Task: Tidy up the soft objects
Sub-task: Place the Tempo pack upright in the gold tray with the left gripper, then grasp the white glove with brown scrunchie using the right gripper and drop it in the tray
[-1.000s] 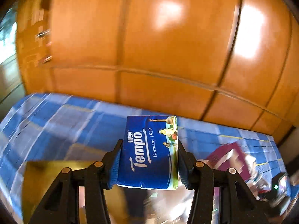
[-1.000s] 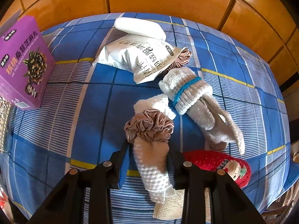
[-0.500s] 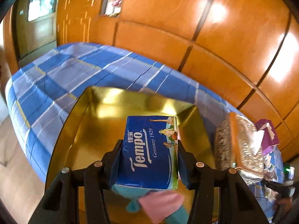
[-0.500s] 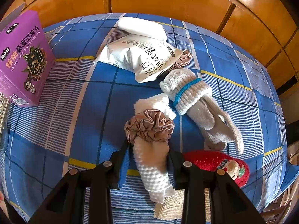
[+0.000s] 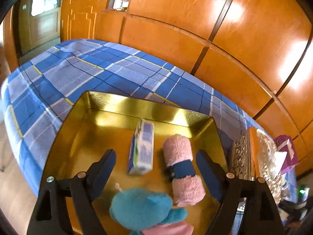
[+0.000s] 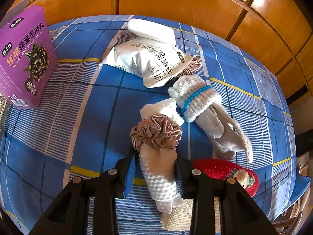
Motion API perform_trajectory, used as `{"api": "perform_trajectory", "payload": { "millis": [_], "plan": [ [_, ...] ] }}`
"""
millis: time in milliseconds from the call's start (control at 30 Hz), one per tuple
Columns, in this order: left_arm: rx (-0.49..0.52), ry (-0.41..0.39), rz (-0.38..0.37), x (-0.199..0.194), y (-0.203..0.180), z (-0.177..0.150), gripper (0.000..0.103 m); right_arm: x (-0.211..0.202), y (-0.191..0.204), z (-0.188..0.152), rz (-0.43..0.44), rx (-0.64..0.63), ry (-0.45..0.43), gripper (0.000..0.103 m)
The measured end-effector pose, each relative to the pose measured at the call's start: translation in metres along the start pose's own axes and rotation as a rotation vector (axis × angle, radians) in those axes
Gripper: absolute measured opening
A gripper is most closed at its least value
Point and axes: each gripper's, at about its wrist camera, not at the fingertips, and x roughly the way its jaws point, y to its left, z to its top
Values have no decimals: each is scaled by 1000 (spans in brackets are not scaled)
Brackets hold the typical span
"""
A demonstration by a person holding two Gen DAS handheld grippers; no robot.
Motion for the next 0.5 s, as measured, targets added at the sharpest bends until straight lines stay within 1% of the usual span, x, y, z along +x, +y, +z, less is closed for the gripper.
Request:
{"api": "perform_trajectory", "payload": {
  "millis": [167, 267, 400, 500],
  "plan": [
    [76, -30, 22, -18, -13, -24, 86, 1, -2, 3, 0, -4, -3, 34],
    [132, -27, 19, -26, -23, -37, 88, -1, -5, 5, 2, 6, -9, 33],
    [193, -24, 10, -35, -35, -50, 88, -10, -13, 11, 16, 76, -28, 32],
    [225, -30, 5, -40, -41, -56, 88, -26, -20, 27, 37, 137, -58, 32]
  ]
}}
